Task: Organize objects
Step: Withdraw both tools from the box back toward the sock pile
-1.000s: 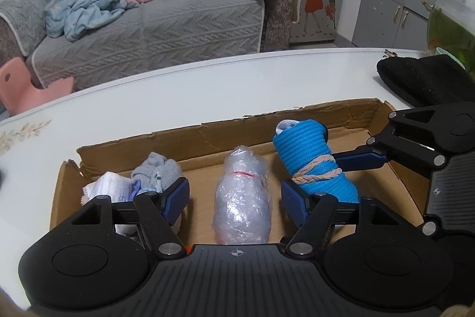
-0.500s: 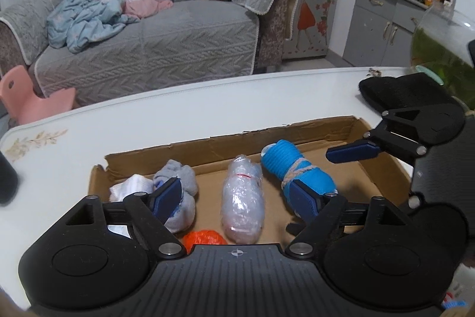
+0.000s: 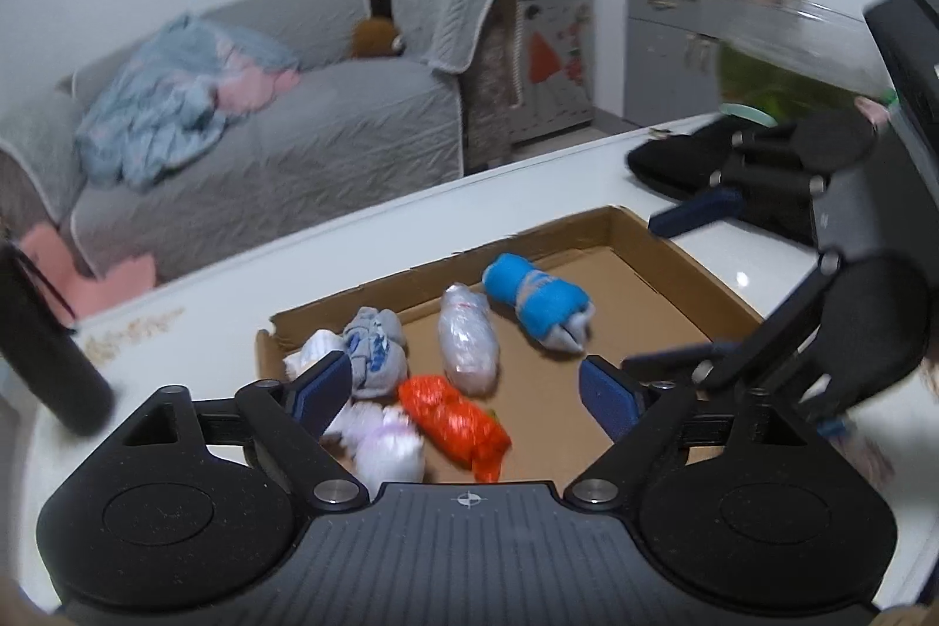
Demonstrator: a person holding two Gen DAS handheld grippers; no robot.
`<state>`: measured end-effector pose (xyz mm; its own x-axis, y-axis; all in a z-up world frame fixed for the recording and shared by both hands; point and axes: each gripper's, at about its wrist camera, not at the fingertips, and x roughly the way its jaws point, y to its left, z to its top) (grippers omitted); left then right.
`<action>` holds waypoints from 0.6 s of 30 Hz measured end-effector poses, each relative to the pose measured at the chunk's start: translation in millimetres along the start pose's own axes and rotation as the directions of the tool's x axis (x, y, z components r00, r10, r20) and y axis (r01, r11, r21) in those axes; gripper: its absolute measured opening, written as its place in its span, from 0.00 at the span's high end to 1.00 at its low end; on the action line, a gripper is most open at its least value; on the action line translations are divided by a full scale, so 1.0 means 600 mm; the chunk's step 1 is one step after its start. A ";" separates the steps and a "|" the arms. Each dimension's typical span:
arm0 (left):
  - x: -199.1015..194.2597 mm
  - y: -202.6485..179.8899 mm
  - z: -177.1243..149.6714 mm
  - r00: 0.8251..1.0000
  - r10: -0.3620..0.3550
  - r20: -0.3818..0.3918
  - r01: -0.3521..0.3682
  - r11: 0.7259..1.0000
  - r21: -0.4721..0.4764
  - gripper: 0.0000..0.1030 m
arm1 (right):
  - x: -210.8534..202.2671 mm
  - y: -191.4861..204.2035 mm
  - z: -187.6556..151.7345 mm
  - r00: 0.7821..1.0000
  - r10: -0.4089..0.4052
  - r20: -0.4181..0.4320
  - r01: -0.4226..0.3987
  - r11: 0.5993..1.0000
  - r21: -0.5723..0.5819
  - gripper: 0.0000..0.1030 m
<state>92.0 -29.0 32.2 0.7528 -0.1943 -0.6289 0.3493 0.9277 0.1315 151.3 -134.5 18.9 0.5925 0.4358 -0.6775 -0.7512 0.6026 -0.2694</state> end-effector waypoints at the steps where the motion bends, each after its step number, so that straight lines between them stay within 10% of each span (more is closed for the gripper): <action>1: -0.017 -0.006 -0.009 1.000 0.001 0.004 -0.001 1.000 0.014 0.09 | -0.014 0.008 -0.002 1.000 -0.011 0.006 0.011 1.000 -0.007 0.24; 18: -0.149 -0.085 -0.271 1.000 -0.002 0.003 0.002 0.988 -0.154 0.01 | -0.149 0.158 -0.189 0.992 -0.107 0.070 0.078 0.939 0.334 0.13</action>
<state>-83.5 -7.2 -42.9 0.7539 -0.1970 -0.6267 0.2611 0.9653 0.0106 -6.0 -192.1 -23.8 0.6885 0.4142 -0.5953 -0.5623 0.8233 -0.0776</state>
